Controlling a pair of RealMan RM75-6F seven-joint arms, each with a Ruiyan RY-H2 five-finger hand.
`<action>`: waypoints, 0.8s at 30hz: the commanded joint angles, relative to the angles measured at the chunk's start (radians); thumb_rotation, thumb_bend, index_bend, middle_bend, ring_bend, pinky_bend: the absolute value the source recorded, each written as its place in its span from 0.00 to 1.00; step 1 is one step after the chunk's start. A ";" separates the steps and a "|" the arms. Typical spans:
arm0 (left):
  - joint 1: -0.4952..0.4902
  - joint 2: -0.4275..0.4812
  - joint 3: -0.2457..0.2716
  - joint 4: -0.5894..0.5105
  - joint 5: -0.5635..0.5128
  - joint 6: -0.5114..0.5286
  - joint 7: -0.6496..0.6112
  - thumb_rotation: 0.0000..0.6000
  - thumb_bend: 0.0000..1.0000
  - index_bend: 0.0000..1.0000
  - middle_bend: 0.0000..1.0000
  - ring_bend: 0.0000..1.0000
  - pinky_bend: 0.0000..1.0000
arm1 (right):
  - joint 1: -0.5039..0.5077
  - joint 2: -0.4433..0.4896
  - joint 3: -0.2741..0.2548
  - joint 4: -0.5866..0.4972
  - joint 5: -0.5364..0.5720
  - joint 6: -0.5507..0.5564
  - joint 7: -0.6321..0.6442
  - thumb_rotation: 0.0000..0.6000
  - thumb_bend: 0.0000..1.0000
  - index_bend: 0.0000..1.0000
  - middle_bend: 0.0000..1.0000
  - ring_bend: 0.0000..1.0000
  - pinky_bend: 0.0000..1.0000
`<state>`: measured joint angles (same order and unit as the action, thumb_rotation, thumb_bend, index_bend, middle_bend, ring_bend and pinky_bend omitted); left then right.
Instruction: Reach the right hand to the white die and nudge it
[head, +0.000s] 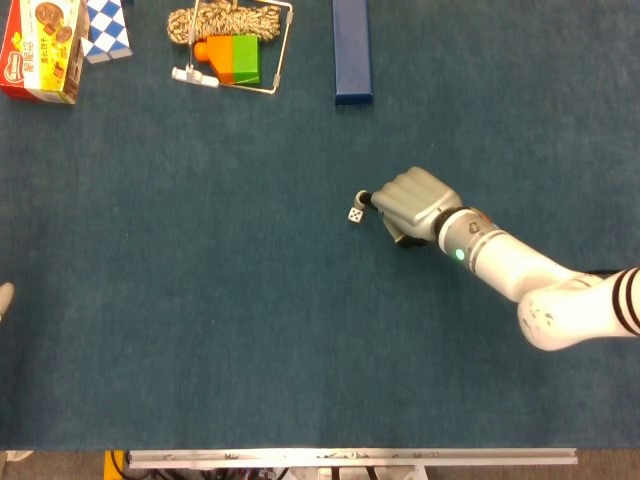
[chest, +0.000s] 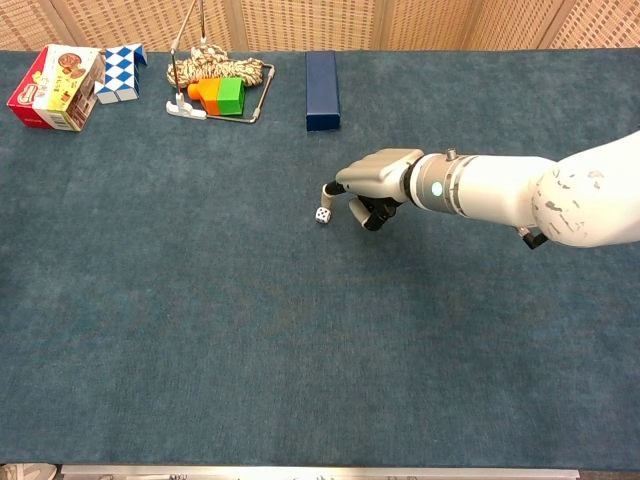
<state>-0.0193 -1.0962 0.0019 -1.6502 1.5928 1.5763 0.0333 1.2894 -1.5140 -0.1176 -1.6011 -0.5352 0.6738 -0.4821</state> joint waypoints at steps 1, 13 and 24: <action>0.000 0.000 0.000 -0.001 0.000 0.000 -0.001 1.00 0.22 0.14 0.14 0.17 0.10 | -0.007 0.006 0.007 -0.016 -0.019 0.004 0.006 1.00 0.93 0.22 1.00 1.00 1.00; 0.001 -0.002 -0.001 0.002 -0.002 -0.001 0.002 1.00 0.22 0.14 0.14 0.17 0.10 | -0.026 0.041 0.010 -0.096 -0.076 0.042 -0.002 1.00 0.93 0.22 1.00 1.00 1.00; -0.001 -0.002 -0.013 0.013 -0.020 -0.002 -0.013 1.00 0.22 0.14 0.14 0.17 0.10 | -0.183 0.205 -0.023 -0.221 -0.205 0.310 0.011 1.00 0.85 0.22 0.96 1.00 1.00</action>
<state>-0.0203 -1.0983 -0.0094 -1.6393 1.5757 1.5755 0.0224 1.1662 -1.3630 -0.1238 -1.7828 -0.6944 0.9061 -0.4810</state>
